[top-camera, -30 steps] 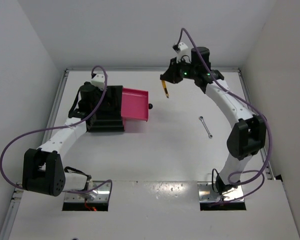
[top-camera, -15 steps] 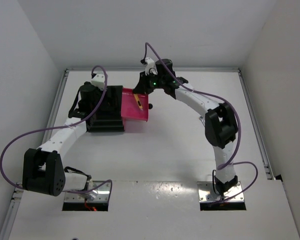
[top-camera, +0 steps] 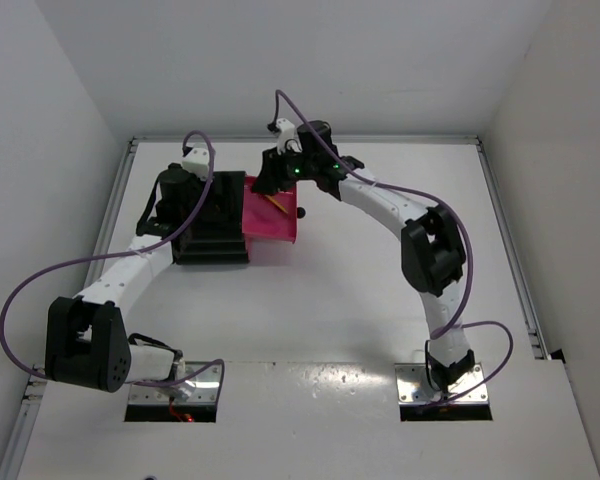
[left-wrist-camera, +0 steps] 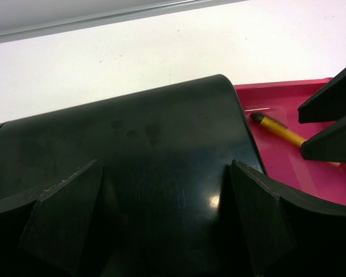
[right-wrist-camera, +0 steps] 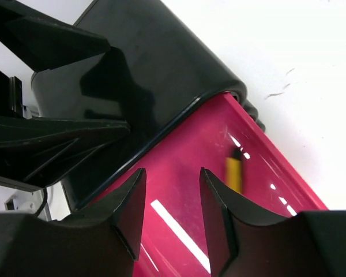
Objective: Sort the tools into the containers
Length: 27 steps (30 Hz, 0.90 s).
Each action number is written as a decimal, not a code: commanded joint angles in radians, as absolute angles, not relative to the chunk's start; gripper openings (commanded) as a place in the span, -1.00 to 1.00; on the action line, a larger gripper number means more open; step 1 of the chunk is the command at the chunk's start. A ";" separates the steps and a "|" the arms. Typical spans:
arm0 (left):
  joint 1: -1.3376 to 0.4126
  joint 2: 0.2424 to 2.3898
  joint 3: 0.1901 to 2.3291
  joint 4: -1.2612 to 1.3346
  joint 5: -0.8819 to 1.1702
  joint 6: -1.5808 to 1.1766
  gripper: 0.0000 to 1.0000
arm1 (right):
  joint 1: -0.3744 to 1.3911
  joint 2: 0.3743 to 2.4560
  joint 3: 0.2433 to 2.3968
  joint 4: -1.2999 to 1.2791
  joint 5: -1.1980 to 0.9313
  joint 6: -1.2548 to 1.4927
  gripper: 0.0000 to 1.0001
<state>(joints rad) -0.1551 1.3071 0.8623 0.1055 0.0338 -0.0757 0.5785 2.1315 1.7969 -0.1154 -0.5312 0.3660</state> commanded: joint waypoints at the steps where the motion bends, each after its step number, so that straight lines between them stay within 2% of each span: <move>1: -0.140 1.368 0.802 -0.141 0.049 -0.083 1.00 | 0.574 2.105 1.870 -0.097 -0.534 0.362 -0.15; 5: -0.140 1.359 0.802 -0.141 0.058 -0.083 1.00 | 0.502 2.013 1.852 -0.083 -0.576 0.474 -0.15; 8: -0.140 1.359 0.802 -0.141 0.058 -0.083 1.00 | 0.388 1.926 1.719 0.009 -0.693 0.616 -0.15; 10: -0.140 1.359 0.802 -0.141 0.058 -0.083 1.00 | 0.286 1.913 1.663 0.119 -0.861 0.696 -0.15; 11: -0.140 1.359 0.802 -0.141 0.058 -0.083 1.00 | 0.249 1.902 1.560 0.205 -0.912 0.848 -0.15; 14: -0.140 1.359 0.802 -0.141 0.067 -0.083 1.00 | 0.138 1.916 1.387 0.565 -1.047 1.087 -0.15; 17: -0.140 1.359 0.793 -0.141 0.078 -0.083 1.00 | 0.103 1.992 1.275 0.863 -1.133 1.346 -0.15; 19: -0.140 1.359 0.793 -0.141 0.078 -0.083 1.00 | 0.103 2.047 1.232 1.016 -1.154 1.423 -0.15; 27: -0.130 1.350 0.784 -0.141 0.078 -0.074 1.00 | 0.149 2.161 1.210 1.114 -1.173 1.532 -0.07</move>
